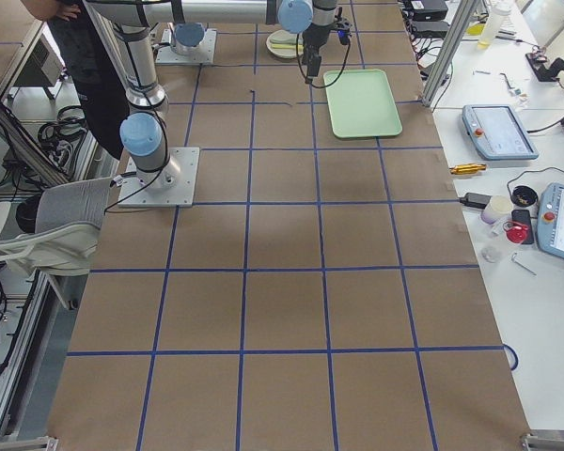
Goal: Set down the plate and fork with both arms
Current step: 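Move the left gripper down to the white plate's rim and grasp it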
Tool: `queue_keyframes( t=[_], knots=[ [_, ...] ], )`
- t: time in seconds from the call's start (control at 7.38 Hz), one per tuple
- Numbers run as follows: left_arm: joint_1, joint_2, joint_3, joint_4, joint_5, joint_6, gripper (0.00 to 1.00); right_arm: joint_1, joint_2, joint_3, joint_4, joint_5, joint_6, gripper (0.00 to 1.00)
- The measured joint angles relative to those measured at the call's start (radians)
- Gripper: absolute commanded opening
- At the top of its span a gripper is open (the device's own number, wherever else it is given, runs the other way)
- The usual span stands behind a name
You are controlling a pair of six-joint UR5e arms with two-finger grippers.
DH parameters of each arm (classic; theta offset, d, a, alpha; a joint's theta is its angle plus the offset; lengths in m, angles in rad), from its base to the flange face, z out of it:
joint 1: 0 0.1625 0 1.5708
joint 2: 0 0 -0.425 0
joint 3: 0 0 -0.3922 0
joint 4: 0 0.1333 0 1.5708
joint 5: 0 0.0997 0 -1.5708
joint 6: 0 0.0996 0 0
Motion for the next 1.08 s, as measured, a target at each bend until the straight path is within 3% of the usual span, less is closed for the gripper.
queue_keyframes(
  t=[0.27, 0.68, 0.81, 0.95, 1.08],
  knots=[
    [0.043, -0.058, -0.073, 0.081, -0.003, 0.045, 0.93, 0.0, 0.002, 0.001, 0.001, 0.0, 0.0, 1.0],
    [0.056, -0.14, -0.157, 0.193, -0.006, 0.081, 0.72, 0.0, 0.003, 0.006, 0.003, -0.001, 0.0, 1.0],
    [0.057, -0.163, -0.165, 0.206, -0.006, 0.084, 0.3, 0.0, 0.003, 0.014, 0.0, -0.001, 0.0, 1.0],
    [0.057, -0.177, -0.167, 0.211, -0.003, 0.088, 0.0, 0.0, 0.003, 0.02, -0.006, -0.001, 0.0, 1.0],
    [0.057, -0.183, -0.165, 0.212, 0.002, 0.092, 0.0, 0.0, 0.003, 0.023, -0.01, -0.001, 0.0, 1.0]
  ],
)
